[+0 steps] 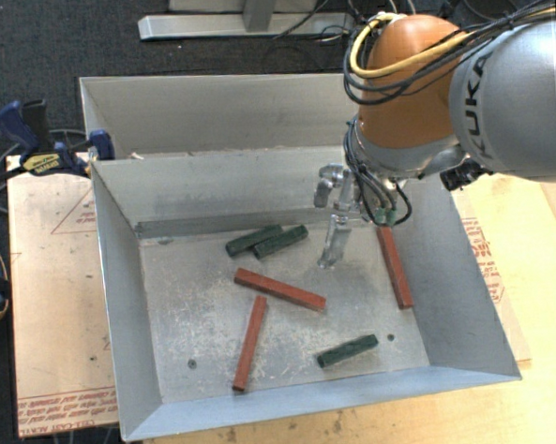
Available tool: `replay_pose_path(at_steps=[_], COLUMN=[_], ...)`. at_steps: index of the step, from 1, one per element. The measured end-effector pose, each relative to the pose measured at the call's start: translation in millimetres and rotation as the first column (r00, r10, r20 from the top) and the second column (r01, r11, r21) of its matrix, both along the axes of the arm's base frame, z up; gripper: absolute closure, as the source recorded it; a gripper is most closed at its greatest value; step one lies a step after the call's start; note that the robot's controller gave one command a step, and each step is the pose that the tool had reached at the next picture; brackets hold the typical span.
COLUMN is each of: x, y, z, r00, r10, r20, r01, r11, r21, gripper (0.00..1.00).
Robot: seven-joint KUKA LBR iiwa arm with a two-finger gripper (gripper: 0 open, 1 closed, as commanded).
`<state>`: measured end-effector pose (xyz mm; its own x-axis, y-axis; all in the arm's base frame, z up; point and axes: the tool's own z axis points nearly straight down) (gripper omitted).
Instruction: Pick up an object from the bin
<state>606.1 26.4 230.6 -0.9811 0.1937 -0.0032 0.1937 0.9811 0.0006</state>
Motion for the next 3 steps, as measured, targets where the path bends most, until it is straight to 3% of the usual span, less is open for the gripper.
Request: replay_pose_path(at_steps=[1, 2, 3], x=[-41.2, -34.7, -32.6], y=[-26.8, -29.5, -29.4], z=[-107.8, -164.4, -159.7], r00=[1.0, 0.998, 0.998], r10=[0.024, 0.059, 0.059], r20=[-0.013, -0.007, 0.0], r01=[-0.024, -0.059, -0.059], r11=[1.0, 0.998, 0.998], r21=[0.0, 0.001, 0.001], gripper=[0.0, 0.0, 1.0])
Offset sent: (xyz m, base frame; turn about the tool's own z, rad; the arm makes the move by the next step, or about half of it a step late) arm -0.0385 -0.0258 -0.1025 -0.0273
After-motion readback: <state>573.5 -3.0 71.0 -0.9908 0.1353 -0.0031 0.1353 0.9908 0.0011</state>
